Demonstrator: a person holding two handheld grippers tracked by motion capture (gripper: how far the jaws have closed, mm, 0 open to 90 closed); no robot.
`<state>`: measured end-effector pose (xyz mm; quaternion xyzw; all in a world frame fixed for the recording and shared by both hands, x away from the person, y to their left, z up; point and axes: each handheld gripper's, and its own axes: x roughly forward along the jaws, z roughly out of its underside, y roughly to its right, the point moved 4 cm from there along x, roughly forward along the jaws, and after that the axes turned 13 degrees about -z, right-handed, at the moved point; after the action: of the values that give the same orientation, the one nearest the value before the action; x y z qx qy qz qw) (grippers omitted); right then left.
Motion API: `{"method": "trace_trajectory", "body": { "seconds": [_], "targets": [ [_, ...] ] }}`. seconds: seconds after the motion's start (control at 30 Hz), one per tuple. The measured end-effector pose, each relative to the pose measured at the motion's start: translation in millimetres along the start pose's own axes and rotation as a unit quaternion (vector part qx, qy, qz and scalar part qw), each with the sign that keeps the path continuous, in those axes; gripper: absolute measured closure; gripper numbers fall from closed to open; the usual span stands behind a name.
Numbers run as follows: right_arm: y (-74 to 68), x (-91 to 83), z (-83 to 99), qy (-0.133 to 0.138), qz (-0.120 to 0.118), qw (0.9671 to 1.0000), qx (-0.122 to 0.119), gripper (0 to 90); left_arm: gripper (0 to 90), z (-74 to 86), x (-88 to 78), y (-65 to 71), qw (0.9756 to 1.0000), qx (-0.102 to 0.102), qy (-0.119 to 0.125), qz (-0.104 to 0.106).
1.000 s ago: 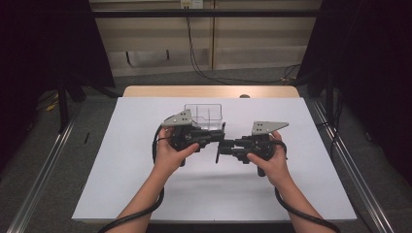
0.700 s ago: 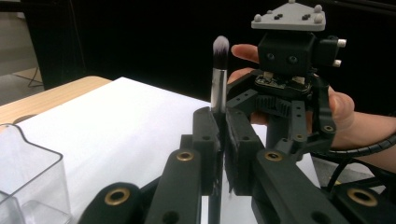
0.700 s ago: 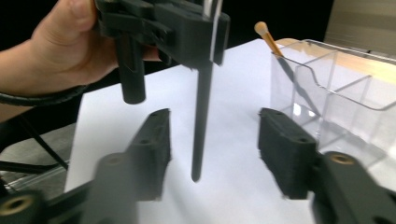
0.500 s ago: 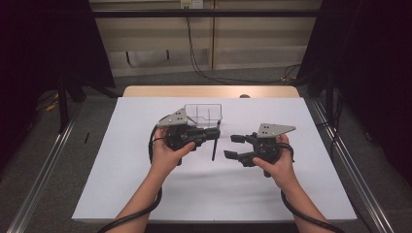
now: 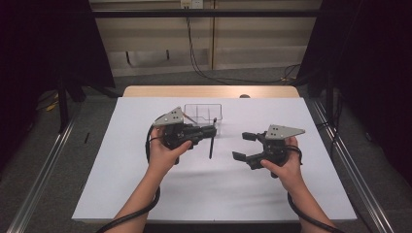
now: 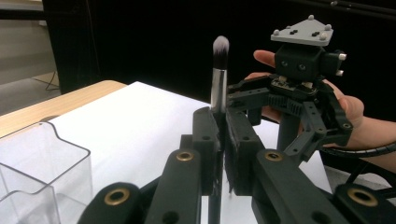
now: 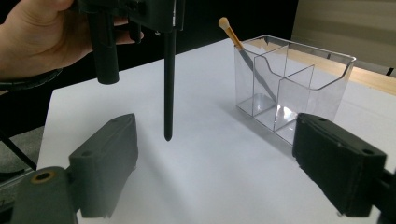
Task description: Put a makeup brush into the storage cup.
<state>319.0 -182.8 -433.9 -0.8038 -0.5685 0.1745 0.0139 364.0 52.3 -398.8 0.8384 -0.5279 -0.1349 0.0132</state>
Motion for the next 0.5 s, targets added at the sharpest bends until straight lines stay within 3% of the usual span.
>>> {"method": "trace_trajectory", "body": {
  "seconds": [0.5],
  "targets": [
    [-1.7,-11.4,6.1,-0.013,0.006,0.9998,-0.015,6.3,83.7,1.4,-6.6,-7.8,0.9998,-0.002,0.008,-0.015]
  ]
}}
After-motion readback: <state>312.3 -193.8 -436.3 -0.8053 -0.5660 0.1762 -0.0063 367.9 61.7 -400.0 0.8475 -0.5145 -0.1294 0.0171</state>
